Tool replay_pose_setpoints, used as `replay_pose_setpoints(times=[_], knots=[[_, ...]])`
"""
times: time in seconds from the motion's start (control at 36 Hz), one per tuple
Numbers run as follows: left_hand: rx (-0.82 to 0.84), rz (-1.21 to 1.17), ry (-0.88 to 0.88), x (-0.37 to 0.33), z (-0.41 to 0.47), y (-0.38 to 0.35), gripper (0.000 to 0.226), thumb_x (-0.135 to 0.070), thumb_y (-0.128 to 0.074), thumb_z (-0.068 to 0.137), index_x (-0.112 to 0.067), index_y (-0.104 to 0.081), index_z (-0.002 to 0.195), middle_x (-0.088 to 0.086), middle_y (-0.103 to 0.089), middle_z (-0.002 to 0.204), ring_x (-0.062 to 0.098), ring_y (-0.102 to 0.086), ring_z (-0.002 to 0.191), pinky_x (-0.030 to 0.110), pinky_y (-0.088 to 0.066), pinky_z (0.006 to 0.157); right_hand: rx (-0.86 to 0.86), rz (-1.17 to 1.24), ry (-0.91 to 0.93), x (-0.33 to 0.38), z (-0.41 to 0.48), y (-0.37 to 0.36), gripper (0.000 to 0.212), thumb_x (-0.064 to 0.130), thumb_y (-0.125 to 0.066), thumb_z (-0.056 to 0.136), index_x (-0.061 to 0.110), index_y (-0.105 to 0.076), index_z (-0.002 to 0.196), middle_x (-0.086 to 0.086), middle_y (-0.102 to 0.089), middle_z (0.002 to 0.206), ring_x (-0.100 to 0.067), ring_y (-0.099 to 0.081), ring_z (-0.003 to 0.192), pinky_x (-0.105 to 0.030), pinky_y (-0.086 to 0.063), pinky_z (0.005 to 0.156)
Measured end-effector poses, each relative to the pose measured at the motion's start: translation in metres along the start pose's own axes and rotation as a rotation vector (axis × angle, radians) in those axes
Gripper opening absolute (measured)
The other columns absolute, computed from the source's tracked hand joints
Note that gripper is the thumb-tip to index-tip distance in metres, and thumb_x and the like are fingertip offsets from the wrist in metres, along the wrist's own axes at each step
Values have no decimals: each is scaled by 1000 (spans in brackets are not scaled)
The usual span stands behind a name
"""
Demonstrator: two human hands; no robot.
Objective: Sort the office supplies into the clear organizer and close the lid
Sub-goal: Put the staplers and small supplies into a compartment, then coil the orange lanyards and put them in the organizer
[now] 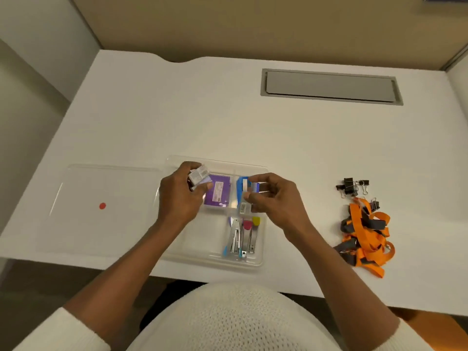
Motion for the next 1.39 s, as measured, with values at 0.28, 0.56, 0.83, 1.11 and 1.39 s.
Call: replay_pose_setpoints(times=[0.28,0.56,0.83,1.11,1.39], knots=[[42,99,30,33,-30,33,46,-34,-89,81,-22,-69,120,-2,-78,104,12,-72,80,29,-65,68,47,-315,-27,3,-1,-93,36,20,-88,82,23,-72,114,-2,-72,103,-17,-79,69,-38,-68,71],[333,271,-21,43,-59,-1,34,-34,-82,88,-14,-73,114,0,-76,109,13,-67,85,27,-57,81,-59,-679,4,-14,-29,-111,45,37,-82,88,27,-67,129,3,-75,112,-14,-73,92,-32,-62,87],[398,313,-62,41,-53,-5,23,-45,-80,88,-26,-73,97,-14,-72,85,6,-67,72,26,-59,71,-137,-661,-9,-6,-45,-96,25,29,-72,96,26,-69,121,7,-75,110,-9,-71,94,-23,-57,85],[509,283,-313,-52,-55,-51,15,-41,-78,90,-29,-73,98,-16,-72,86,6,-67,75,29,-60,71,-435,-511,2,0,-76,28,25,33,-76,93,28,-71,117,14,-75,101,-1,-70,86,-24,-61,78],[738,405,-732,-161,-95,-166,33,-50,-62,100,-25,-67,120,-11,-70,112,11,-66,99,33,-56,86,-808,-686,-383,-69,-137,196,64,43,-78,87,24,-50,142,-6,-62,128,-23,-61,105,-41,-55,80]])
Point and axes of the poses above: each hand's wrist, its own z-axis towards the middle knuckle, its own y-axis out of the back of the hand, x = y × z, the point moved 10 cm from there along z, towards the middle knuckle
